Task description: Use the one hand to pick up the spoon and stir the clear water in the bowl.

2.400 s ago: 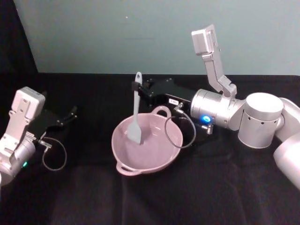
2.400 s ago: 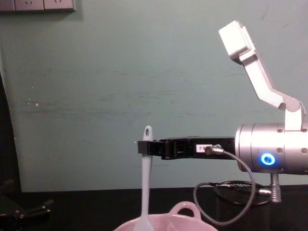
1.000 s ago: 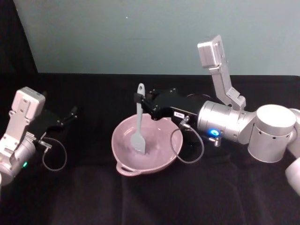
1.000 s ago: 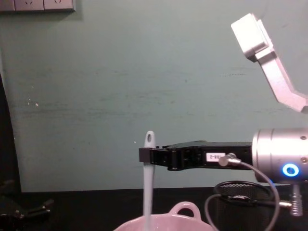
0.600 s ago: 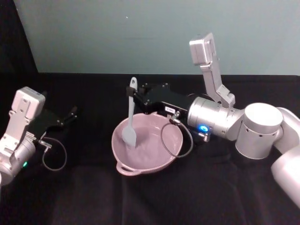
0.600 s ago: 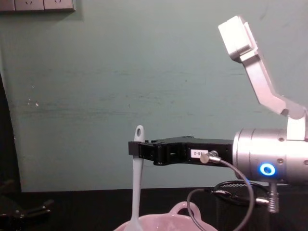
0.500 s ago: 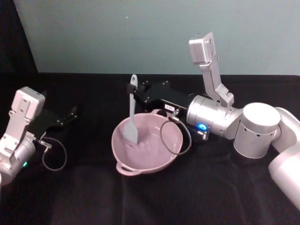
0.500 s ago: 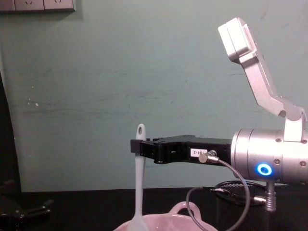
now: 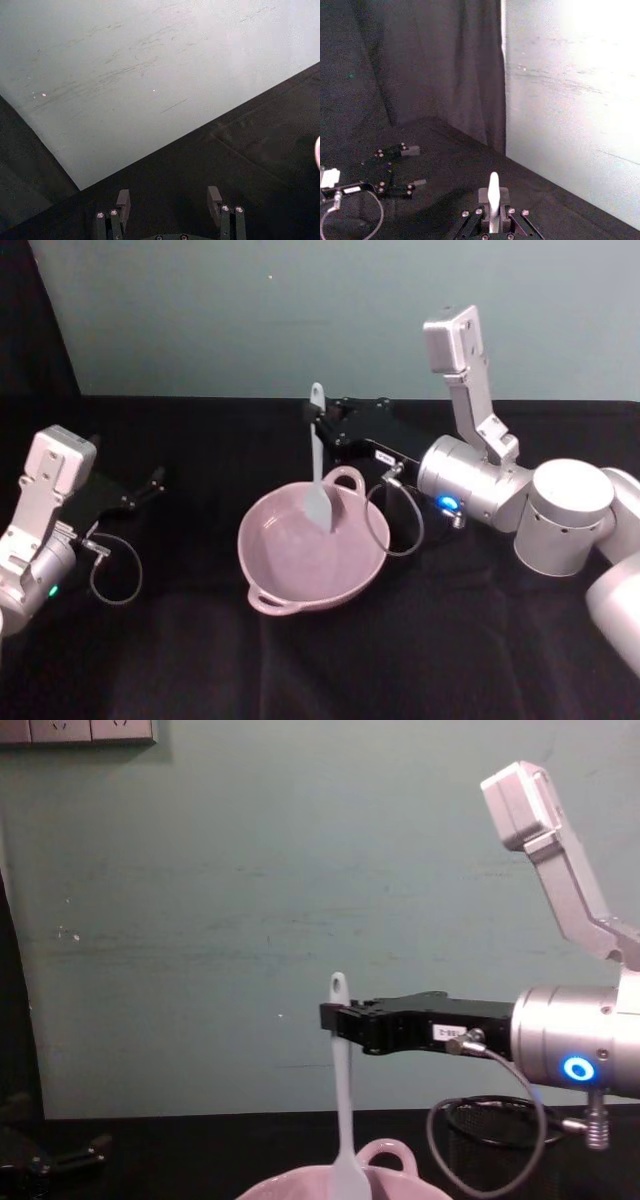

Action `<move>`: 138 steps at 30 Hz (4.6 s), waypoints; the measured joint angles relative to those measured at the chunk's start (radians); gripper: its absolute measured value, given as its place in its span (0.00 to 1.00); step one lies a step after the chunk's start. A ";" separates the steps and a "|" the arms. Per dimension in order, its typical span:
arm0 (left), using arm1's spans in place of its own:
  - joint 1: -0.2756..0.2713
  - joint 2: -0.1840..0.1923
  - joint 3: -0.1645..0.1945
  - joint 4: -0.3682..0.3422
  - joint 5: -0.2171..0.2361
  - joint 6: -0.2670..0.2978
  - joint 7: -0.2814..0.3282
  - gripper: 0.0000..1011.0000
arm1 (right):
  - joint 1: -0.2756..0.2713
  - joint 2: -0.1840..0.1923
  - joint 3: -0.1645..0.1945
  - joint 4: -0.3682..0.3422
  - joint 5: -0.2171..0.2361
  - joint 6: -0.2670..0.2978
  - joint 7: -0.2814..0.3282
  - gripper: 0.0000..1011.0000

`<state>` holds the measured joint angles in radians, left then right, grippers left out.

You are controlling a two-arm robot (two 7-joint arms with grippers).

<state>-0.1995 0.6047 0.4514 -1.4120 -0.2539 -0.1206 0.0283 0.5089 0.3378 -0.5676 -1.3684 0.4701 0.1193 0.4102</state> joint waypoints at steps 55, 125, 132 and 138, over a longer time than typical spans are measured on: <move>0.000 0.000 0.000 0.000 0.000 0.000 0.000 1.00 | -0.049 -0.027 0.023 -0.031 -0.074 -0.060 -0.003 0.12; 0.000 0.000 0.000 0.000 0.000 0.000 0.000 1.00 | -0.163 0.008 0.101 -0.181 -0.117 0.026 -0.007 0.12; 0.000 0.000 0.000 0.000 0.000 0.000 0.000 1.00 | -0.188 0.019 0.095 -0.220 -0.088 0.056 0.016 0.12; 0.000 0.000 0.000 0.000 0.000 0.000 0.000 1.00 | -0.194 0.014 0.075 -0.233 -0.065 0.061 0.031 0.12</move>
<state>-0.1995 0.6047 0.4514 -1.4120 -0.2539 -0.1205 0.0283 0.3152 0.3516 -0.4927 -1.6011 0.4054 0.1801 0.4413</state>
